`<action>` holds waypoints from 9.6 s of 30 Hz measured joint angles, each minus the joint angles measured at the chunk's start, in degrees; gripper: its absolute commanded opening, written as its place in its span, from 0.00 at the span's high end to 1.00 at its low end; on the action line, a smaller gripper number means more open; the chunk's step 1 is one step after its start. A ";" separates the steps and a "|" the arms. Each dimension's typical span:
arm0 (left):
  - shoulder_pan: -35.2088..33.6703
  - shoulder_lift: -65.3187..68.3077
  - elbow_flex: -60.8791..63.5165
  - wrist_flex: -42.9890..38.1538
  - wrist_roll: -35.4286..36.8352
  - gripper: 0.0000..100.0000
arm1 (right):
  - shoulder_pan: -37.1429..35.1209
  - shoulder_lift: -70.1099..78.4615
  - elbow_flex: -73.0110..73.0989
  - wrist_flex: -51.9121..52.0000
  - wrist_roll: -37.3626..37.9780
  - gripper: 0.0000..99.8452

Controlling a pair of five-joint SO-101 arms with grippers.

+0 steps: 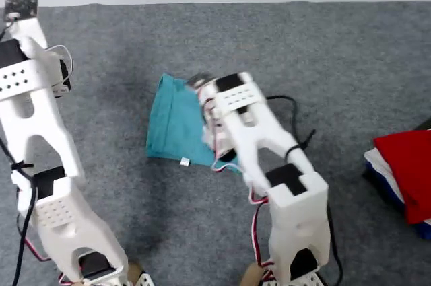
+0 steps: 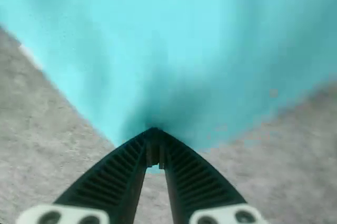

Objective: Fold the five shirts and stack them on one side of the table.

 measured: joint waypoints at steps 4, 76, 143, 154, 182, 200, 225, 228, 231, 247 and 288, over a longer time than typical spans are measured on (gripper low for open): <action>0.09 0.00 0.00 0.00 0.00 1.00 | -4.92 0.53 0.00 -0.53 -1.58 0.99; -7.38 -4.31 -0.18 0.09 0.00 1.00 | -11.96 23.30 -49.58 -8.97 6.07 0.99; -7.12 -4.31 2.02 0.18 -0.09 1.00 | -2.55 46.33 -77.27 -13.01 12.22 0.99; -7.03 -4.31 2.02 0.18 -0.09 1.00 | 4.48 49.93 -72.62 -20.66 12.13 0.99; -5.01 -4.31 2.11 0.18 -0.09 1.00 | -0.18 55.91 -82.29 -13.36 12.13 0.99; -5.01 -4.31 2.11 0.18 -0.09 1.00 | -4.40 49.32 -82.37 -13.54 12.13 0.99; -5.01 -4.31 2.11 0.18 -0.09 1.00 | -5.89 38.51 -82.81 -4.31 12.22 0.99; -5.01 -4.31 2.11 0.18 -0.09 1.00 | -4.13 35.69 -82.90 2.29 12.22 0.99; -5.01 -4.31 2.11 0.18 -0.09 1.00 | -2.46 34.37 -82.90 9.05 11.25 0.99; -5.01 -4.31 2.11 0.18 -0.09 1.00 | 5.80 13.45 -49.58 13.01 -9.23 0.92; -4.57 -4.84 9.76 -2.37 -0.09 1.00 | -1.49 6.95 -18.55 13.01 -17.23 0.99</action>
